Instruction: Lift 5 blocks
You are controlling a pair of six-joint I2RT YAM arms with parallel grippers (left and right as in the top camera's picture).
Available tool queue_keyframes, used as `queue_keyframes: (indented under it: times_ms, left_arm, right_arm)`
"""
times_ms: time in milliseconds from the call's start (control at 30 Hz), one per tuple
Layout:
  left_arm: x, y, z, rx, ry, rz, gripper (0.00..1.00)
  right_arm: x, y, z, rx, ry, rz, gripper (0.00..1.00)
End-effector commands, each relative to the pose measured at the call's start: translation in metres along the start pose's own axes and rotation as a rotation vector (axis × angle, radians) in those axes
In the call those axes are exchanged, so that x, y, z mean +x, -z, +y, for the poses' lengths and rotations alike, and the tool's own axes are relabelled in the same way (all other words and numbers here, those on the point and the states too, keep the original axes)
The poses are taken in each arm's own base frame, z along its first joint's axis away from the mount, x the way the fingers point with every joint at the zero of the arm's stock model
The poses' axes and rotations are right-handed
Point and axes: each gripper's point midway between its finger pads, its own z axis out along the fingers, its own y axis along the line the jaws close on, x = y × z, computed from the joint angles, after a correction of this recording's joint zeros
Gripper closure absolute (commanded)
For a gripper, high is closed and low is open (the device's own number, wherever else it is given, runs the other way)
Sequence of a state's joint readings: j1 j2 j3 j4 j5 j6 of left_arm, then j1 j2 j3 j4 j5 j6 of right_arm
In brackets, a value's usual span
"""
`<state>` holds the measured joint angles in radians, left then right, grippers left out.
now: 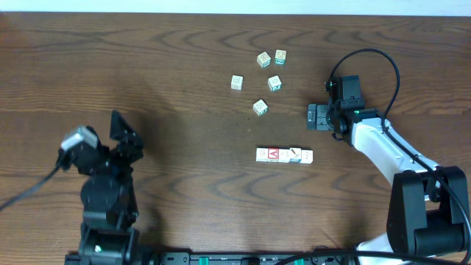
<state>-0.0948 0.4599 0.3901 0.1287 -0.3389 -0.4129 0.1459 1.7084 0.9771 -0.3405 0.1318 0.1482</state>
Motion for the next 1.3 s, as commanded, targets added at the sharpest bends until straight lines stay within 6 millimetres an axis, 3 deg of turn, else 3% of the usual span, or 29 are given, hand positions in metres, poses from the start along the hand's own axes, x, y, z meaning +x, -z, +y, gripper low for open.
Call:
queue_keyframes:
  times_ms: [0,233,633,1033,1200,1267]
  left_arm:
    - [0.000,0.010,0.004,0.055,0.021,-0.073,0.31]
    - [0.012,0.020,0.030,0.030,0.033,-0.135,0.30]
    - [0.044,0.024,0.054,0.015,0.030,-0.150,0.30]
    - [0.093,0.025,0.087,-0.116,-0.046,0.046,0.30]
    - [0.097,0.025,0.086,-0.104,-0.114,0.068,0.30]
    - [0.101,0.025,0.081,-0.074,-0.153,0.087,0.23]
  right_arm:
    - [-0.004,-0.001,-0.002,0.013,0.007,-0.007,0.01]
    - [-0.004,-0.001,-0.002,0.013,0.007,-0.007,0.01]
    - [-0.004,-0.001,-0.002,0.013,0.007,-0.007,0.01]
    - [-0.004,-0.001,-0.002,0.013,0.006,-0.007,0.01]
    - [-0.004,-0.001,-0.002,0.013,0.006,-0.007,0.01]
    - [-0.004,-0.001,-0.002,0.012,0.007,-0.007,0.01]
